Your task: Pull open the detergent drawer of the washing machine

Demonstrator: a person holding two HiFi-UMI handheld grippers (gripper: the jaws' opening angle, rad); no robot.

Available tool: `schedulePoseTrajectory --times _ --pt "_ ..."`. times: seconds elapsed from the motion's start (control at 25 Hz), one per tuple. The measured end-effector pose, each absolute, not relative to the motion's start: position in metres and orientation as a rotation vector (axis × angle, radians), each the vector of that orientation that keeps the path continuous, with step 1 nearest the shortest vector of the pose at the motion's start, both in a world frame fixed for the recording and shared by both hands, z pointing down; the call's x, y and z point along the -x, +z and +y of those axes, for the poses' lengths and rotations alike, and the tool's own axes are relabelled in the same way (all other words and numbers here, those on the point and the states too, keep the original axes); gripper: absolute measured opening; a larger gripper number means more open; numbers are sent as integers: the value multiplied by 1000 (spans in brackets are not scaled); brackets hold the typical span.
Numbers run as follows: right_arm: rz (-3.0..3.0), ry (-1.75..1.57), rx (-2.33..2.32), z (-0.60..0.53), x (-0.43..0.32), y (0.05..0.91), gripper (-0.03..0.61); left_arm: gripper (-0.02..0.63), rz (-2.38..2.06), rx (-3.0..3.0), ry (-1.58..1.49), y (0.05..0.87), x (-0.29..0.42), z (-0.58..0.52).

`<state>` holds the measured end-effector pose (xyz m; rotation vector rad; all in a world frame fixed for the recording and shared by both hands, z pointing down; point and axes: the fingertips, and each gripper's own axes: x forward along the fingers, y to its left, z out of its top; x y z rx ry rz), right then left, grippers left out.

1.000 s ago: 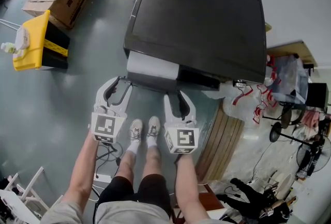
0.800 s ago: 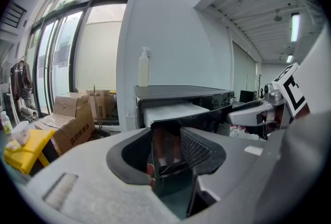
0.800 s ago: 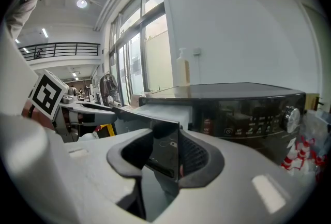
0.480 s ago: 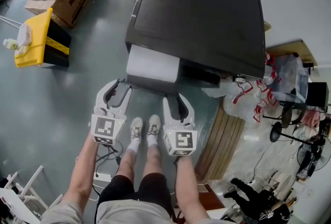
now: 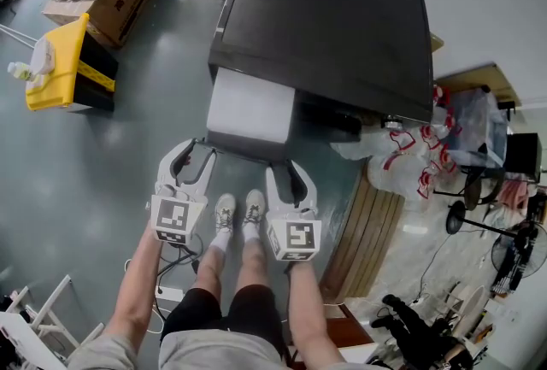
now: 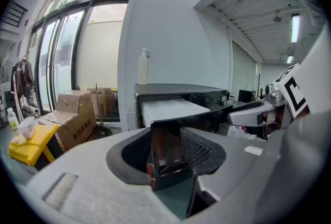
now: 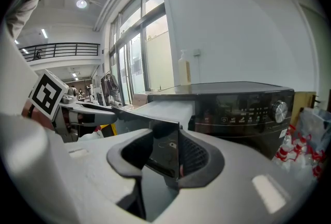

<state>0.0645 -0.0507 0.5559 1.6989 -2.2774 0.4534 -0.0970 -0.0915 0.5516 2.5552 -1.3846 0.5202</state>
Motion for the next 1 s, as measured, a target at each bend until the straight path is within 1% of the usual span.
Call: schedulePoseTrajectory --times 1.0 --pt "-2274 481 -1682 19 -53 557 156 178 -1387 -2539 539 551 108 -23"
